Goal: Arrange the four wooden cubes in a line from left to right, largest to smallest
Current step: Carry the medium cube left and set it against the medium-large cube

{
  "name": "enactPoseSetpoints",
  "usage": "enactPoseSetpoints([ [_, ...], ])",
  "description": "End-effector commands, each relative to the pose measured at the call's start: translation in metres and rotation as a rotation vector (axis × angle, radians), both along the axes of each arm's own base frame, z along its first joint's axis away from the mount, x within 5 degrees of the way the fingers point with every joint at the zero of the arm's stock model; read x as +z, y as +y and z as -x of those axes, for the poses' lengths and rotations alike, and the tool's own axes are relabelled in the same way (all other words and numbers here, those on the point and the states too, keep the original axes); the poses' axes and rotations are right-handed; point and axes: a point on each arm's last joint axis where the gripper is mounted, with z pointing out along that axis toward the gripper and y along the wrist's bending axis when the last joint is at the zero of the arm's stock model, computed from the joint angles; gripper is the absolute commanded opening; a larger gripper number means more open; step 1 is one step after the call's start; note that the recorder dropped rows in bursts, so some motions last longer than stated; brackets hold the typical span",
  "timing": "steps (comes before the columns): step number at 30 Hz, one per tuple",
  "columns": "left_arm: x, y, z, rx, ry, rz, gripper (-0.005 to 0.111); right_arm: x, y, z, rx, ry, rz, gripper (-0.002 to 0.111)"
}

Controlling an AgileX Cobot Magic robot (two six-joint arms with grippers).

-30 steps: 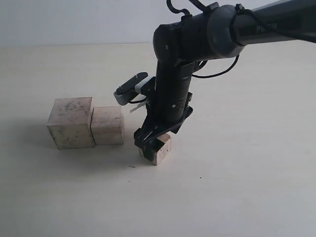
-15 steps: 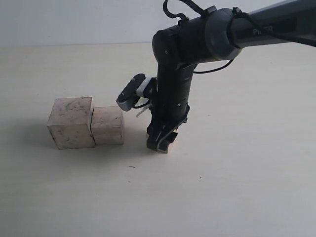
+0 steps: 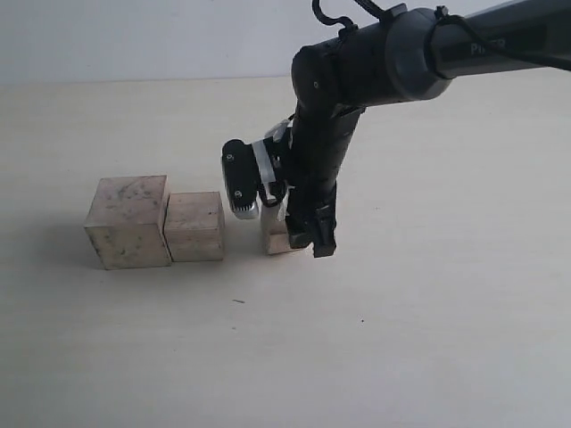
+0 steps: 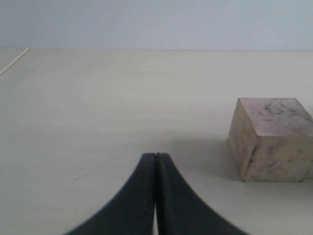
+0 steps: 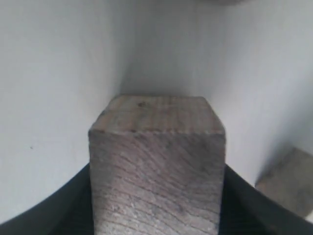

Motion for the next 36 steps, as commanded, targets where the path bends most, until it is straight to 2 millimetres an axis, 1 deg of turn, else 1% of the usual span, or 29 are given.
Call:
enactPoseSetpoints([
  [1, 0.001, 0.000, 0.000, 0.007, -0.017, 0.004, 0.000, 0.012, 0.011, -0.004, 0.058, 0.011, -0.102, 0.000],
  [3, 0.001, 0.000, 0.000, 0.007, -0.017, 0.004, 0.000, 0.016, 0.016, -0.009, 0.060, -0.005, -0.117, 0.000],
  [5, 0.001, 0.000, 0.000, 0.007, -0.017, 0.004, 0.000, 0.015, 0.019, -0.015, 0.043, -0.002, -0.120, 0.000],
  [8, 0.001, 0.000, 0.000, 0.007, -0.017, 0.004, 0.000, 0.010, 0.025, -0.020, 0.034, 0.016, -0.114, 0.000],
  [12, 0.001, 0.000, 0.000, 0.007, -0.017, 0.004, 0.000, 0.000, 0.028, -0.022, 0.031, 0.058, -0.083, 0.000],
  [16, 0.001, 0.000, 0.000, 0.007, -0.017, 0.004, 0.000, -0.006, 0.029, -0.023, -0.035, 0.087, -0.080, 0.000],
  [19, 0.001, 0.000, 0.000, 0.007, -0.017, 0.004, 0.000, -0.008, 0.030, -0.021, -0.072, 0.115, -0.096, 0.000],
  [26, 0.001, 0.000, 0.000, 0.007, -0.017, 0.004, 0.000, -0.007, 0.031, -0.016, -0.085, 0.178, -0.098, 0.000],
  [32, 0.001, 0.000, 0.000, 0.007, -0.017, 0.004, 0.000, -0.007, 0.031, -0.016, -0.089, 0.179, -0.104, 0.000],
  [34, 0.001, 0.000, 0.000, 0.007, -0.017, 0.004, 0.000, -0.007, 0.032, -0.015, -0.097, 0.191, -0.116, 0.002],
  [36, 0.001, 0.000, 0.000, 0.007, -0.017, 0.004, 0.000, -0.006, 0.034, -0.014, -0.109, 0.206, -0.132, 0.007],
])
